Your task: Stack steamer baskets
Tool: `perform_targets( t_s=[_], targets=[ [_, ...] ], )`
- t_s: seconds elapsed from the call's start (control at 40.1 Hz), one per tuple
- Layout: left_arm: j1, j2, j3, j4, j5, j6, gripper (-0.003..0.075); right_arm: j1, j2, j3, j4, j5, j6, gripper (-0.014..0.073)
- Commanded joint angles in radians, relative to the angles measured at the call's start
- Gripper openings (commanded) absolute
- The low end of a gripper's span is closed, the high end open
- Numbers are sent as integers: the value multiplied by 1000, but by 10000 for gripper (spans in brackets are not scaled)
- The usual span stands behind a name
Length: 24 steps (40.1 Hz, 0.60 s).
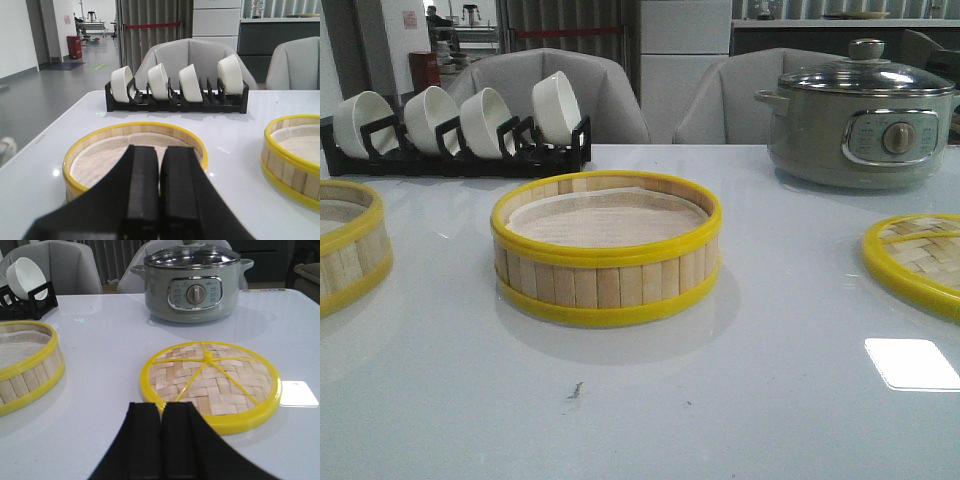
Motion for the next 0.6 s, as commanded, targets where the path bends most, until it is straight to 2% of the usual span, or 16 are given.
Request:
perform_targets(
  t_s=[0.0,0.573],
  targets=[
    [3,-13,3,-4,-83,-2,85,-1,-21,-16,-10,-89,-11,56],
    [3,-13,3,-4,-83,-2,85,-1,-21,-16,-10,-89,-11,56]
  ],
)
